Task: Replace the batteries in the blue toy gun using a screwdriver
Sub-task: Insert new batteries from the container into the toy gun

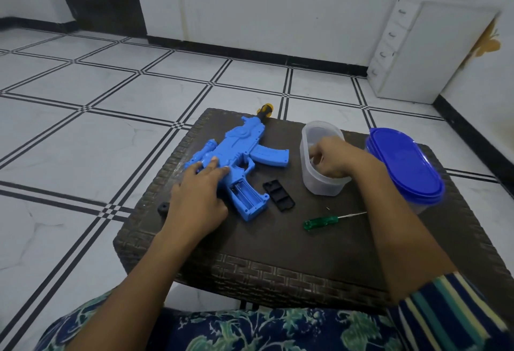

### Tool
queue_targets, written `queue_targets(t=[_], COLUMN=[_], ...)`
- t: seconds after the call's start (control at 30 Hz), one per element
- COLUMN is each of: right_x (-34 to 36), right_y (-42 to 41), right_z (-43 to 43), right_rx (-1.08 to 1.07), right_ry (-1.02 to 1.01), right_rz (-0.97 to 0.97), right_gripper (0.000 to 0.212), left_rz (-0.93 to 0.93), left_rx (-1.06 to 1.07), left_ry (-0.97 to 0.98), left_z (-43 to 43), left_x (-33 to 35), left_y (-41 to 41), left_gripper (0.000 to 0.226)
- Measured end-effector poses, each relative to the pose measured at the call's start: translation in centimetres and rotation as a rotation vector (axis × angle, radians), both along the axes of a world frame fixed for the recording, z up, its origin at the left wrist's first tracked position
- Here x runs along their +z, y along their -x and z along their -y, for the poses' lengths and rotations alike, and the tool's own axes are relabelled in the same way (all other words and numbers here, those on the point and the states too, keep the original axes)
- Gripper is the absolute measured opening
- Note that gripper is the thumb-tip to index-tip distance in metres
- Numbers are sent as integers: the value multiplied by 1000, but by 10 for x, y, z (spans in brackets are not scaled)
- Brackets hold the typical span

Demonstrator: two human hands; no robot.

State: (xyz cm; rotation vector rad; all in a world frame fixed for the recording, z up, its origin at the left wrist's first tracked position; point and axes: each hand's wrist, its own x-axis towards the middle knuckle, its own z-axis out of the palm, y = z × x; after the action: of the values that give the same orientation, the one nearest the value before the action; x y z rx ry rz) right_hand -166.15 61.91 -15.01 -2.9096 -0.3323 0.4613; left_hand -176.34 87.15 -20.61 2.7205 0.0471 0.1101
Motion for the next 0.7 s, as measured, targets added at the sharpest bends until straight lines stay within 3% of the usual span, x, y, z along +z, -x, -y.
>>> queue_targets(t=[0.17, 0.27, 0.33, 0.4, 0.47, 0.53, 0.7], right_x=[10, 31, 41, 39, 30, 20, 9], right_y=[10, 30, 48, 65, 75, 77, 76], right_z=[6, 3, -13, -33, -50, -59, -68], right_rx=[-139, -345, -454, -491, -521, -575, -612], right_ry=[-177, -501, -1024, -1432, -1555, -1618, -1622], right_rz=[103, 309, 147, -207, -462, -571, -521], right_gripper=[25, 35, 38, 44, 48, 44, 28], left_rz=[-8, -15, -15, 19, 58, 80, 70], left_rx=[17, 11, 3, 14, 45, 85, 171], left_ry=[3, 10, 26, 74, 117, 126, 155], left_z=[3, 2, 2, 2, 3, 6, 17], left_x=[2, 3, 5, 7, 8, 8, 15], left_y=[1, 2, 4, 4, 4, 3, -5], left_gripper=[69, 68, 66, 58, 54, 56, 49])
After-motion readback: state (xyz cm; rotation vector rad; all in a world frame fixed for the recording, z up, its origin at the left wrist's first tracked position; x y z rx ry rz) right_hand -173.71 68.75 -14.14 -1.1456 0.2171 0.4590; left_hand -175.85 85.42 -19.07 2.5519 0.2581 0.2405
